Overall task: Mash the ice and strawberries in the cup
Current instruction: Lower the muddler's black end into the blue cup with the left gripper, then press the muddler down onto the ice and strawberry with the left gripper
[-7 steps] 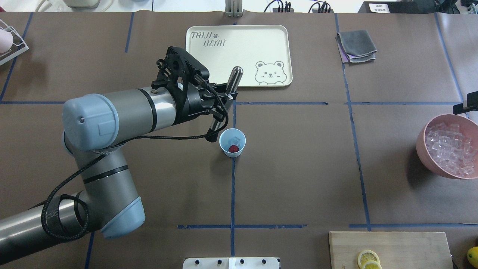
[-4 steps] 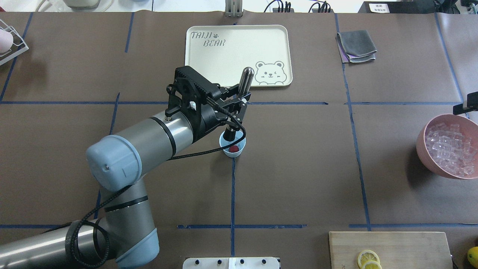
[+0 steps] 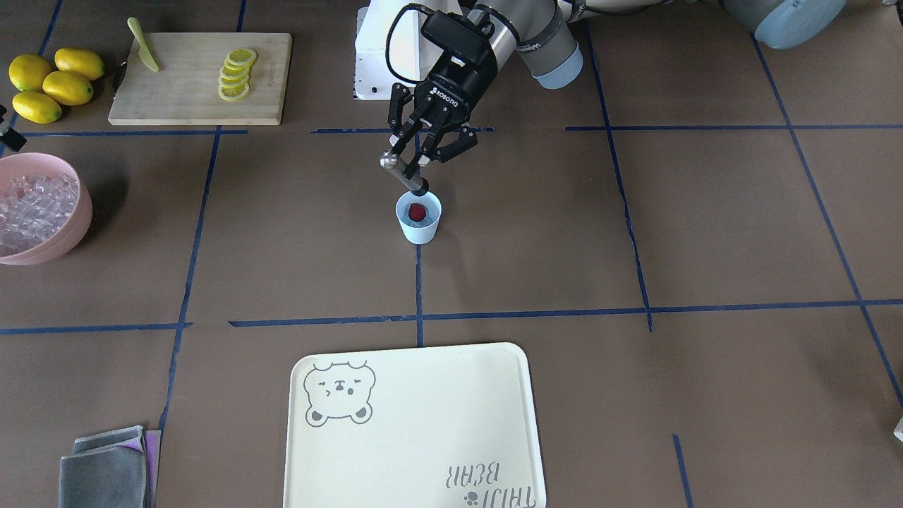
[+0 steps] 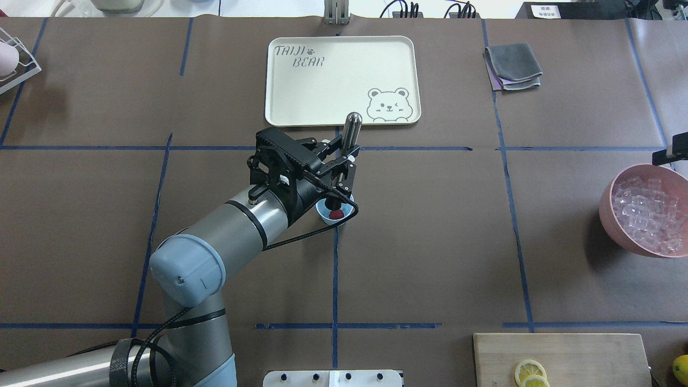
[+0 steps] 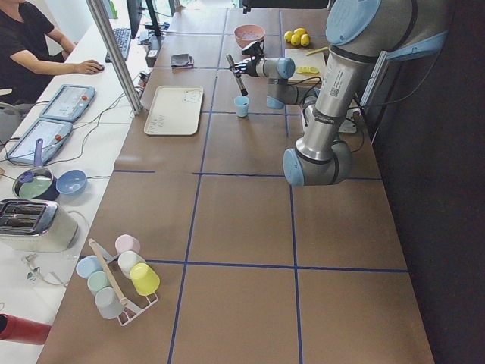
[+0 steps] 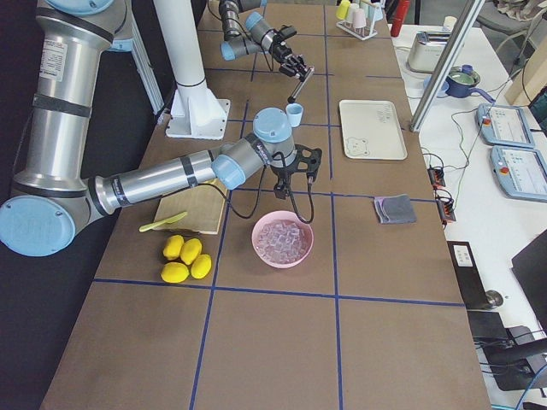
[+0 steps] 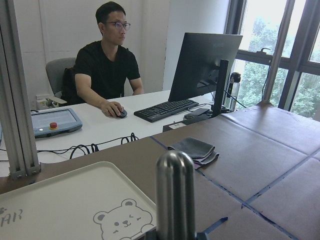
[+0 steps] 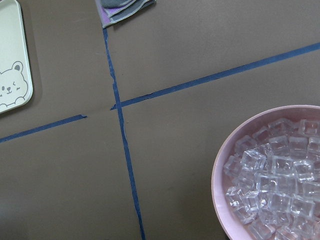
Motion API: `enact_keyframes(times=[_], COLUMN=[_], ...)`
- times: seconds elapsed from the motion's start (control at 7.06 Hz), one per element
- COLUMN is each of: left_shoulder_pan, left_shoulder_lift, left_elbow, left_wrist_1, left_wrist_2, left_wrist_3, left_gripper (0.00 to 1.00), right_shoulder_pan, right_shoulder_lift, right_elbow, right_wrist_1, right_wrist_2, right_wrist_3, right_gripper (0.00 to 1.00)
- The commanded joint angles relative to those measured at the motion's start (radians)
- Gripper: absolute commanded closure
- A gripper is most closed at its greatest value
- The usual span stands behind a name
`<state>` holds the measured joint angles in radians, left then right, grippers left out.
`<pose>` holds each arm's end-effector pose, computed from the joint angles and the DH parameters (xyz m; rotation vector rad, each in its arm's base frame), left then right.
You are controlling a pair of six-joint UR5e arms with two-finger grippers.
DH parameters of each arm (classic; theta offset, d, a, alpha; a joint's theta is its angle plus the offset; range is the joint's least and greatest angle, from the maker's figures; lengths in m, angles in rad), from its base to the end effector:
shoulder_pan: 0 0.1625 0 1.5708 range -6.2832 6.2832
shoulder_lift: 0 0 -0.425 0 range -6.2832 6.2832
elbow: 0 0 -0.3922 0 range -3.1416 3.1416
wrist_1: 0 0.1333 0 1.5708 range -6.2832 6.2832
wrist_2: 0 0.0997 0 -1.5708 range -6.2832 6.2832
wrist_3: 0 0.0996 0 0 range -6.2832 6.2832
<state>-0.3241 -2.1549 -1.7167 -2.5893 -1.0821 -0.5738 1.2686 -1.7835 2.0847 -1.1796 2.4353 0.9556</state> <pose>0.5072 -0.3603 0.1418 1.3165 1.1194 0.0690 -0.0650 -0.4017 0.4477 0.0365 -1.0513 0.2933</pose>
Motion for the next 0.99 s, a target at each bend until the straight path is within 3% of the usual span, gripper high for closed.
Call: enact_keyframes(times=[0.0,0.28,0.85], left_shoulder_pan=[0.002,0.003,0.002], left_shoulder_lift=[-0.007,-0.055,-0.053], left_elbow=[0.032,0.092,0.134], left_wrist_1=[0.0,0.0,-0.002], left_wrist_2=[0.001,0.002,0.002], left_wrist_3=[0.002,0.002,0.002], left_gripper=[1.0,1.0,1.0], right_shoulder_pan=[0.0,0.0,0.0], right_shoulder_lift=[0.001,-0.001,0.001], right_elbow=[-0.005,-0.005,-0.012], right_wrist_1=[0.0,0.0,0.002], right_wrist_2=[-0.001,-0.001,-0.001], right_wrist_3=[0.0,0.0,0.0], right_gripper=[0.0,0.0,0.0])
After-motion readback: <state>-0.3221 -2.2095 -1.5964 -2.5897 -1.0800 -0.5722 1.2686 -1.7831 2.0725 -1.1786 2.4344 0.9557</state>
